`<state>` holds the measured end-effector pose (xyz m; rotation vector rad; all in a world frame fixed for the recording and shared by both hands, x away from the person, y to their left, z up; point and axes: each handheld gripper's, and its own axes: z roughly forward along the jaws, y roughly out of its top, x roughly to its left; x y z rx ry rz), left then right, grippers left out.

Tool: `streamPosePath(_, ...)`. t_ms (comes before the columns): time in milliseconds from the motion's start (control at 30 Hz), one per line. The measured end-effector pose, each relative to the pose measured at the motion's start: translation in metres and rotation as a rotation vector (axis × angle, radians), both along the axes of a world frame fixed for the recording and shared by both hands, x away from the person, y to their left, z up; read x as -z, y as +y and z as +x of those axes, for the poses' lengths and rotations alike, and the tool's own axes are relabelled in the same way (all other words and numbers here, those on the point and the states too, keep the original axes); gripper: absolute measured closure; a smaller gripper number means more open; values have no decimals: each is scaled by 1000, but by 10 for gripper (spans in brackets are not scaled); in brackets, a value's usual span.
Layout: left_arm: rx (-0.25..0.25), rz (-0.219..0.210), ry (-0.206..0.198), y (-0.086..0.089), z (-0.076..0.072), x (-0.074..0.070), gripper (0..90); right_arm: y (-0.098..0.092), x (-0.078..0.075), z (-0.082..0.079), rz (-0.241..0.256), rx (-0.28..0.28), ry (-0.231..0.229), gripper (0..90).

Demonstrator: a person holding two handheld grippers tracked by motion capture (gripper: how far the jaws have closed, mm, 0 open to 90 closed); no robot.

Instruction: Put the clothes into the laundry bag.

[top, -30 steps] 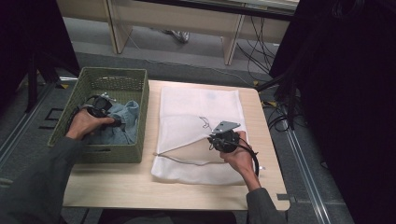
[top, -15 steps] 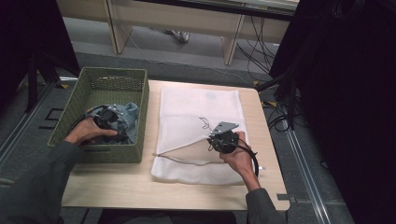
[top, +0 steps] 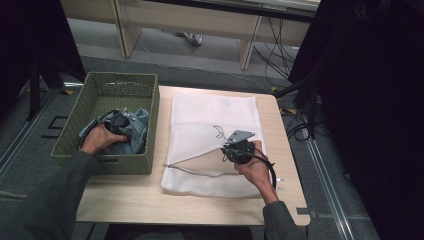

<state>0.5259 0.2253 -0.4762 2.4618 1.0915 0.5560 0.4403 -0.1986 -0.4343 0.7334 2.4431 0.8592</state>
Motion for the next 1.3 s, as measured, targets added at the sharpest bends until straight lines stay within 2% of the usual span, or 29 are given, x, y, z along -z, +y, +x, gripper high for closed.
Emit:
streamPosePath(33, -19, 23, -33, 0, 1, 0, 590, 0, 1, 0, 2, 7, 10, 849)
streamPosePath(67, -19, 23, -33, 0, 1, 0, 591, 0, 1, 0, 6, 8, 12, 849)
streamPosePath(100, -47, 1, -6, 0, 4, 0, 582, 0, 1, -1, 14, 21, 18, 849)
streamPosePath(133, -47, 1, -6, 0, 4, 0, 550, 0, 0, 0, 15, 14, 7, 849)
streamPosePath(167, -28, -40, 37, 4, 6, 0, 484, 0, 0, 0, 17, 15, 11, 849)
streamPosePath(200, -28, -40, 37, 4, 6, 0, 422, 0, 0, 0, 17, 15, 11, 849)
streamPosePath(233, -21, -82, 65, 7, 7, -2, 351, -1, 0, -1, 14, 20, 19, 849)
streamPosePath(333, 37, -67, 88, 4, 4, 7, 120, -1, 0, 0, 21, 11, 13, 849)
streamPosePath(367, 60, -48, 94, 2, 4, 8, 88, -1, 1, 0, 19, 16, 11, 849)
streamPosePath(400, 62, -52, 101, -1, 3, 12, 23, -1, 1, -2, 13, 27, 29, 848)
streamPosePath(500, 62, -2, 97, -8, 2, 14, 0, -1, 0, -2, 13, 27, 20, 848)
streamPosePath(533, 60, -3, 93, -8, 2, 15, 0, -1, 0, -1, 13, 19, 9, 848)
streamPosePath(567, 61, 5, 95, -7, 3, 15, 0, 0, 0, -2, 14, 25, 20, 848)
streamPosePath(600, 74, 62, 92, -6, 5, 12, 29, -1, 1, -2, 11, 25, 21, 847)
streamPosePath(633, 65, 67, 100, -6, 5, 10, 106, -1, 1, -2, 5, 14, 14, 847)
streamPosePath(667, 53, 95, 88, -5, 6, 6, 177, -1, 0, -3, 14, 30, 24, 847)
streamPosePath(700, 27, 80, 70, -3, 6, 6, 313, -1, -1, -2, 18, 27, 18, 847)
streamPosePath(733, 23, 86, 58, -1, 6, 5, 393, -1, -1, -2, 16, 26, 17, 847)
streamPosePath(800, 19, 84, 45, 0, 6, 4, 490, -1, 0, -3, 11, 24, 20, 846)
streamPosePath(833, 24, 107, 42, 0, 6, 3, 524, -1, 0, -2, 10, 11, 11, 847)
streamPosePath(867, 52, 121, 11, 0, 7, 3, 541, -2, -1, -3, 21, 29, 17, 847)
streamPosePath(933, 50, 119, 17, -1, 7, 2, 575, -2, -1, -1, 17, 11, 0, 847)
streamPosePath(967, 10, 68, -4, 0, 7, 2, 590, -2, -1, -2, 9, 15, 17, 847)
streamPosePath(1000, 26, 87, -4, 2, 7, -1, 598, -1, 0, -2, 10, 16, 19, 848)
streamPosePath(1067, 22, 74, -20, 2, 5, -1, 612, -2, -1, 0, 15, 7, -1, 852)
streamPosePath(1100, 10, 50, -39, 2, 3, -3, 616, -2, -1, -1, 21, 17, 8, 856)
streamPosePath(1133, 10, 50, -39, 2, 3, -3, 618, -2, -1, 0, 19, 11, -1, 858)
streamPosePath(1233, -12, -58, -120, 9, -2, -15, 624, -3, -2, -2, 33, 35, 15, 864)
streamPosePath(1300, -49, -115, -125, 14, -9, -27, 627, -3, -4, -1, 32, 34, 4, 865)
